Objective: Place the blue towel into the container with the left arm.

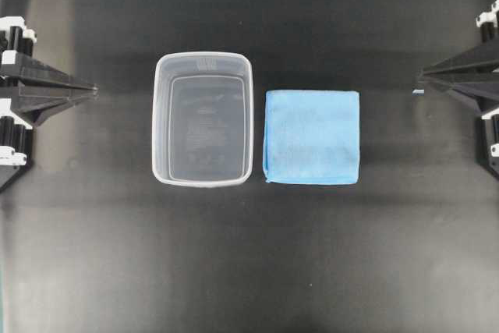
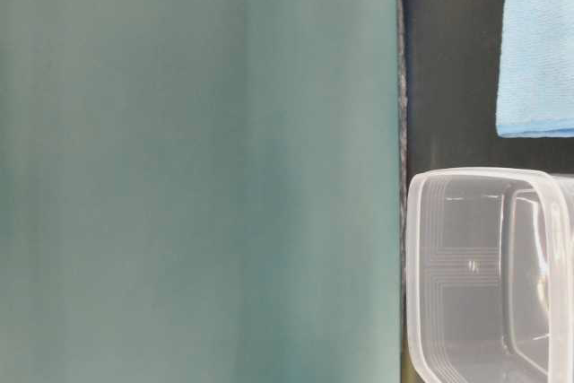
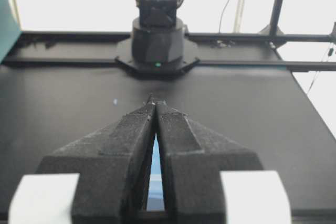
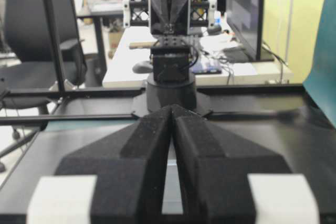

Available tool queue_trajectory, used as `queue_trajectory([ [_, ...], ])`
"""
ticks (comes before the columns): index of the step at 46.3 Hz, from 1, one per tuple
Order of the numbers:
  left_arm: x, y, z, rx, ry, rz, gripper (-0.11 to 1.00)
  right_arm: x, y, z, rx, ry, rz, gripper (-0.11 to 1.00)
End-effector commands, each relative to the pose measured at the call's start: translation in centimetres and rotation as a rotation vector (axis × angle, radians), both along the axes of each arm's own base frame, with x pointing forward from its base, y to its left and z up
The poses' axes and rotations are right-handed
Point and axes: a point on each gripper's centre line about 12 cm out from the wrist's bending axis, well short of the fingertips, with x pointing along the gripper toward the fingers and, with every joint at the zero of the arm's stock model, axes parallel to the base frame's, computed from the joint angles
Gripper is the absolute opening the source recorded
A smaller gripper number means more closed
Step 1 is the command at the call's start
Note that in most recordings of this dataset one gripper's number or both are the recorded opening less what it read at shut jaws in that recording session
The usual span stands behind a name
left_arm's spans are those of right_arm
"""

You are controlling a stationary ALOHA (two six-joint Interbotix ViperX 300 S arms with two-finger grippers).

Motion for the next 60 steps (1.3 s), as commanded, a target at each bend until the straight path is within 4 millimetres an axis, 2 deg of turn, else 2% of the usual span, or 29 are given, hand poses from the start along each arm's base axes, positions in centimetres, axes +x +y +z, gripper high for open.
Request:
queue_trajectory([
  [1, 1.2, -0.2, 1.0, 0.024, 0.058, -0.011, 0.06, 0.1, -0.1, 0.7, 0.018, -0.022, -0.003, 0.01],
  [5, 2.2, 0.0, 1.5, 0.017, 0.166, -0.002, 0.01, 0.0, -0.1, 0.7, 0.038, -0.022, -0.002, 0.0],
  [12, 4.1, 0.3, 2.3, 0.024, 0.287, 0.014, 0.0, 0.0, -0.4, 0.0, 0.058, 0.015, -0.018, 0.0],
  [20, 7.3, 0.5, 3.8, 0.031, 0.361, 0.02, 0.01, 0.0, -0.5, -0.7, 0.083, 0.051, -0.02, 0.0],
  [27, 10.2, 0.6, 3.2, 0.015, 0.469, 0.024, 0.01, -0.1, -0.4, -1.5, 0.087, 0.114, -0.022, 0.03],
  [31, 11.7, 0.5, 2.5, 0.015, 0.541, 0.021, 0.01, -0.3, -0.4, -1.9, 0.086, 0.137, -0.021, 0.13],
  [40, 15.2, 0.7, 1.4, 0.021, 0.696, 0.026, 0.03, -0.8, -0.5, -1.7, 0.08, 0.132, -0.028, 0.58],
  [44, 16.9, 0.8, 0.8, 0.033, 0.747, 0.024, 0.12, -0.9, -0.5, -1.7, 0.079, 0.134, -0.028, 0.71],
  [47, 18.1, 0.9, 0.2, 0.032, 0.779, 0.026, 0.27, -1.1, -0.6, -1.7, 0.077, 0.132, -0.029, 0.75],
  [55, 21.4, 0.9, -2.2, 0.034, 0.881, 0.024, 0.76, -1.5, -0.7, -1.4, 0.076, 0.115, -0.036, 0.75],
  [58, 22.9, 0.9, -3.3, 0.039, 0.922, 0.022, 0.88, -1.7, -0.7, -1.0, 0.074, 0.098, -0.039, 0.75],
  [60, 23.7, 0.9, -4.0, 0.049, 0.945, 0.017, 0.91, -2.0, -0.8, -0.7, 0.071, 0.083, -0.043, 0.75],
])
